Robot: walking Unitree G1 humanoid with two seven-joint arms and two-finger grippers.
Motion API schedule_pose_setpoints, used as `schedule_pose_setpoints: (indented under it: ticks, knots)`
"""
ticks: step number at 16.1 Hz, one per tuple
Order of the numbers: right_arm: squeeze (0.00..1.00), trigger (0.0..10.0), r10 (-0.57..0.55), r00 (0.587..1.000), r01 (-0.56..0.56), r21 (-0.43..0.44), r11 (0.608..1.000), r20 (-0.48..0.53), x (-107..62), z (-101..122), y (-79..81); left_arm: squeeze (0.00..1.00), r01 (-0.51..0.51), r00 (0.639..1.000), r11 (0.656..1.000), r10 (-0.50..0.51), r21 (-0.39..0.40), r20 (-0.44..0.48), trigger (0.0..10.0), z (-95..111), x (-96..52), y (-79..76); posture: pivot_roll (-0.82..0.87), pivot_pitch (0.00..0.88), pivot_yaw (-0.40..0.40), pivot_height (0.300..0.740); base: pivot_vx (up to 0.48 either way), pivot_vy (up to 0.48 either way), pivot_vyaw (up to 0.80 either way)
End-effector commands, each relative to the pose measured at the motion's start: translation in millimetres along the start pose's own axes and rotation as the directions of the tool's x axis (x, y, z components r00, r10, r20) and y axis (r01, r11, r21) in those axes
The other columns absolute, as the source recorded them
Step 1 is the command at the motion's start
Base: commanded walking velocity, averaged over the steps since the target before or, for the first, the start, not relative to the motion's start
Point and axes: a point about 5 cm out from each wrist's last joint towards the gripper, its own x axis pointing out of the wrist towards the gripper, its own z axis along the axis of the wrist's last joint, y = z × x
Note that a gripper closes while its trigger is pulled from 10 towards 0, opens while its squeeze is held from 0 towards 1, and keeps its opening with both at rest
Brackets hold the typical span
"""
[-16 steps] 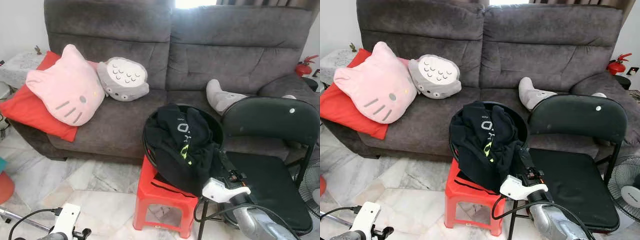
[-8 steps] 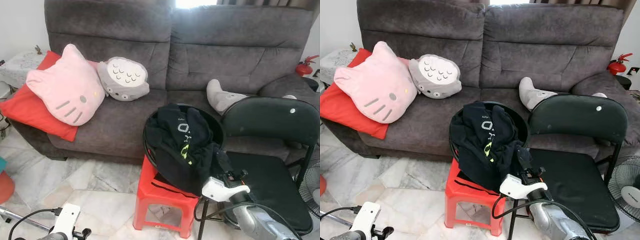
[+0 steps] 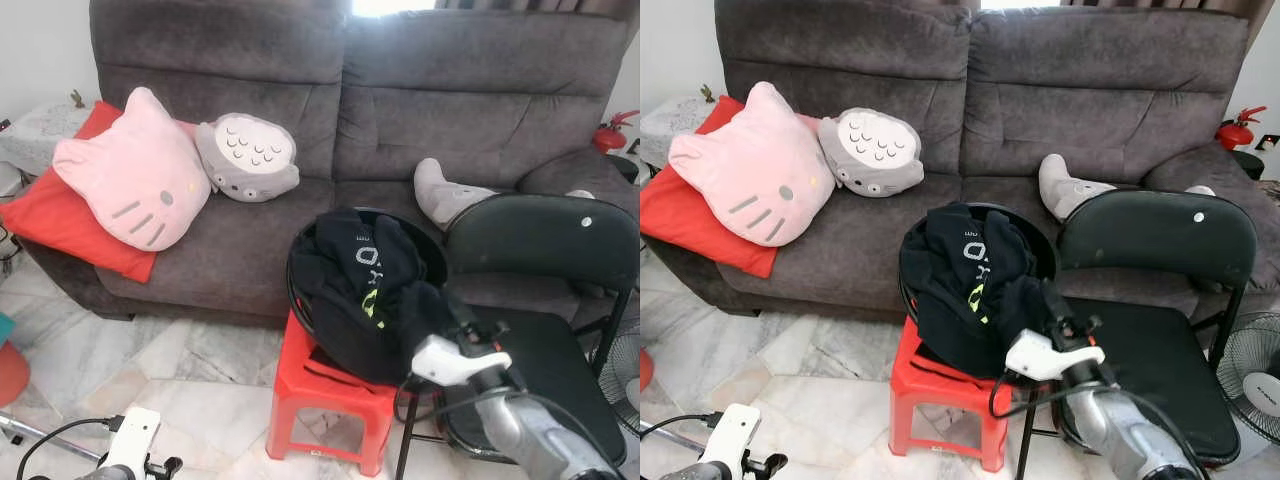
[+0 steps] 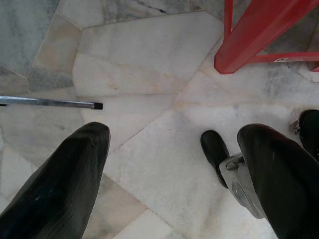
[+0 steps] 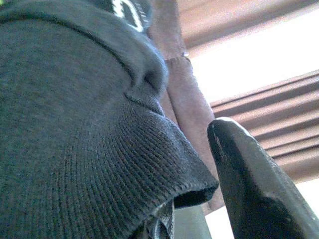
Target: Hang hanger
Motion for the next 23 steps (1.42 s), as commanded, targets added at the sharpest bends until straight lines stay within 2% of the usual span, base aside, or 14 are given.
schedule_pose_setpoints:
  ticks: [1,4,7,12,14,18,23]
  knots:
    - [0.0,10.0,-0.007,1.0,0.008,0.009,1.0,-0.011,-0.2,-2,-4.3,0.0,-0.005,1.0,1.0,0.005,-0.002,-0.012,10.0,-3,-0.8,0.9,-0.14,0.0,-0.015,0.74,0.0,0.0,0.0]
    - [0.0,10.0,-0.003,1.0,0.003,0.019,1.0,-0.014,-0.1,-1,-4.7,0.0,-0.005,1.0,1.0,0.005,-0.004,-0.012,10.0,-3,-0.8,0.8,-0.15,0.0,-0.015,0.74,0.0,0.0,0.0]
    - [0.0,10.0,0.082,0.995,-0.08,0.04,0.996,-0.054,-4.9,-4,7.4,0.0,-0.005,1.0,1.0,0.005,-0.005,-0.012,10.0,-3,-0.8,0.6,-0.14,0.0,-0.017,0.74,0.0,0.0,0.0]
    - [0.0,10.0,0.155,0.988,-0.154,0.039,0.987,-0.019,-6.6,-2,15.8,0.0,-0.005,1.0,1.0,0.005,-0.005,-0.012,10.0,-3,-0.8,1.0,-0.14,0.0,-0.015,0.74,0.0,0.0,0.0]
    - [0.0,10.0,0.212,0.977,-0.213,0.035,0.976,0.023,-4.7,3,21.6,0.0,-0.007,1.0,1.0,0.006,-0.005,-0.012,10.0,-3,-0.8,1.2,-0.14,0.0,-0.015,0.74,0.0,0.0,0.0]
    - [0.0,10.0,0.234,0.964,-0.238,0.02,0.971,0.123,0.1,15,23.3,0.0,-0.007,1.0,1.0,0.007,-0.006,-0.011,10.0,-3,-0.9,1.3,-0.14,0.0,-0.015,0.74,0.0,0.0,0.0]
    - [0.0,10.0,0.255,0.953,-0.261,0.013,0.965,0.165,-0.8,19,26.5,0.0,-0.005,1.0,1.0,0.005,-0.011,-0.01,10.0,-4,-0.9,1.1,-0.14,0.0,-0.016,0.74,0.0,0.0,0.0]
